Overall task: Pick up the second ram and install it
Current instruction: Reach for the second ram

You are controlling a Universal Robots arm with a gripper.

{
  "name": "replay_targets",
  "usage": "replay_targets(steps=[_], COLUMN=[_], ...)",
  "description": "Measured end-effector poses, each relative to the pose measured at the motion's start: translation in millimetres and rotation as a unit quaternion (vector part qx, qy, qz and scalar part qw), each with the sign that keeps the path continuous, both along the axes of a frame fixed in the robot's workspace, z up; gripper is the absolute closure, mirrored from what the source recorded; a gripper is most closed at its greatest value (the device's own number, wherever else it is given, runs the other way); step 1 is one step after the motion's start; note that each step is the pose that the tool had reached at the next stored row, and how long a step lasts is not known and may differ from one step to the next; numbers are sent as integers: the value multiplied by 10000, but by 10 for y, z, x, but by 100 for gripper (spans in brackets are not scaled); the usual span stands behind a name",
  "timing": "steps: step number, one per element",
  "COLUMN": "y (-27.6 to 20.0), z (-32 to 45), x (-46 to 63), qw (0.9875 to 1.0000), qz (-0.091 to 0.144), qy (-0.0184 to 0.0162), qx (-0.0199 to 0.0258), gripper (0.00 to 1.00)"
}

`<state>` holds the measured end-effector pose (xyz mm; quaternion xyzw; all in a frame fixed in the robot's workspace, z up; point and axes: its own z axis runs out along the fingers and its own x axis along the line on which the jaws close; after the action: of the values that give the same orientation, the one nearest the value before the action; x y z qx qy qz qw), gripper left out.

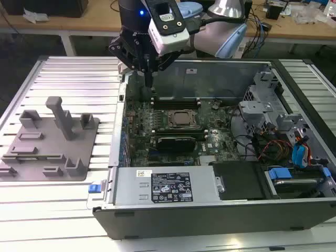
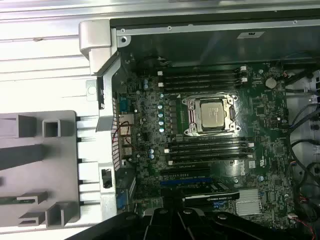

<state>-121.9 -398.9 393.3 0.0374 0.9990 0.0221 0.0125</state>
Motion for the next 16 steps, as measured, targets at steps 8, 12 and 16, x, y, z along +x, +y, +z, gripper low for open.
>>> replay_targets(steps=[8, 12, 16], y=[0, 0, 0], z=[0, 0, 0], x=[0, -15, -102], qw=[10000, 10000, 10000], qz=[0, 0, 0], qy=[0, 0, 0], qx=[0, 0, 0], gripper=[92, 92, 92])
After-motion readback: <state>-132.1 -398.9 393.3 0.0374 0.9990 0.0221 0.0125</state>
